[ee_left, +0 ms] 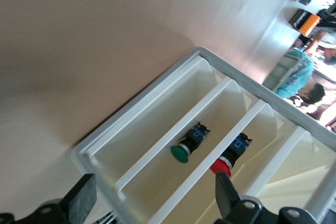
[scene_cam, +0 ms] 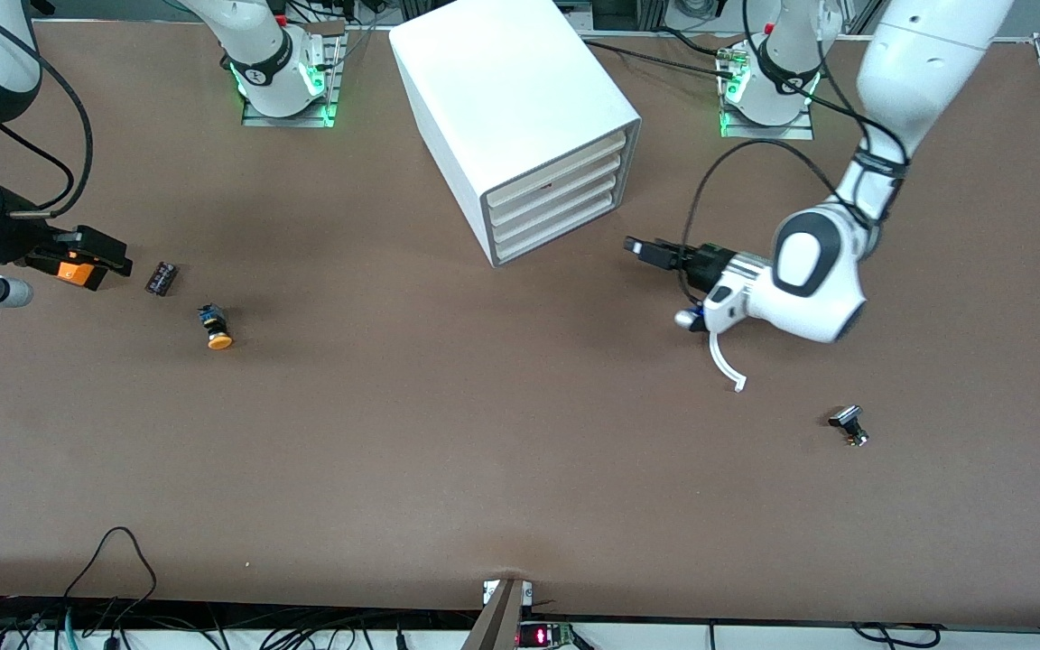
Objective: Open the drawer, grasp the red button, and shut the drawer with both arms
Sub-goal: 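Grasp the drawer handle with the left gripper while the right gripper advances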
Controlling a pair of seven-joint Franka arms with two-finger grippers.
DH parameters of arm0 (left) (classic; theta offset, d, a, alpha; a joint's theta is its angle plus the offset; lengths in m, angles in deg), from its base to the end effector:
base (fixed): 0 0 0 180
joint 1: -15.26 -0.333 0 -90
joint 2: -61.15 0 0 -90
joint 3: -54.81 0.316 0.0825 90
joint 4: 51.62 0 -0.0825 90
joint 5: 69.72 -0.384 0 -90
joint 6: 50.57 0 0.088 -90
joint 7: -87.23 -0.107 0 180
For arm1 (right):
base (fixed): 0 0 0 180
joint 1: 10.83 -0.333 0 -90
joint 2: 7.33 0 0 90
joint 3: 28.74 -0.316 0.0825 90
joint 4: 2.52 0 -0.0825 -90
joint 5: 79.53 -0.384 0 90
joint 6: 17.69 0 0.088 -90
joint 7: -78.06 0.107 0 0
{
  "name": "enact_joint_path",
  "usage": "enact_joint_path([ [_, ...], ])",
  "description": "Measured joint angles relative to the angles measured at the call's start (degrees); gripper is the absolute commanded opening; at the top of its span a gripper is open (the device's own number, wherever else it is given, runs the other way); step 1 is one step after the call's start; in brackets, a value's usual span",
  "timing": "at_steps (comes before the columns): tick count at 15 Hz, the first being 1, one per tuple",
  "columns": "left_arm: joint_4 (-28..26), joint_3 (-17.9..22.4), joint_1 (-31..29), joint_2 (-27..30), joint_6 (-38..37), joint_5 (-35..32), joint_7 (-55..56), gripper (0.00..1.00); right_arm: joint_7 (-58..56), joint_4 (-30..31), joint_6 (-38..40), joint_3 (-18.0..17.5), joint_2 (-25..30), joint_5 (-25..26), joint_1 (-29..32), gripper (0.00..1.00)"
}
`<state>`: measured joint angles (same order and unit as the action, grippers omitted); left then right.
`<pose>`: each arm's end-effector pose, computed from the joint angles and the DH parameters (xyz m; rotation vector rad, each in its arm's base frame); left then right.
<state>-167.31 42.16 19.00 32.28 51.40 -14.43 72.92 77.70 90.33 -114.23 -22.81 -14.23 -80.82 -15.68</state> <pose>0.4989 -0.2207 0.2020 2.0914 0.0623 -0.8291 0.5940 -0.0060 0.5417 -3.1298 0.0240 0.0865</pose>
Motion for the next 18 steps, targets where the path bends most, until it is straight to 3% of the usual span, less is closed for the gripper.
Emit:
enact_joint_path([
  [8,-6.1,-6.0,1.4,-0.1,1.6,8.2,-3.0,0.96,0.0,0.0,-3.3,0.0,-0.4,0.5,-0.5,1.00],
  [12,-7.7,-6.8,1.4,-0.1,1.6,8.4,-4.2,0.73,0.0,0.0,-4.0,-0.1,-1.6,0.6,-1.1,1.00],
  [18,-8.7,-7.3,0.8,0.1,1.5,9.2,-6.4,0.72,0.0,-0.1,-5.3,-0.5,-4.9,0.8,-4.5,1.00],
])
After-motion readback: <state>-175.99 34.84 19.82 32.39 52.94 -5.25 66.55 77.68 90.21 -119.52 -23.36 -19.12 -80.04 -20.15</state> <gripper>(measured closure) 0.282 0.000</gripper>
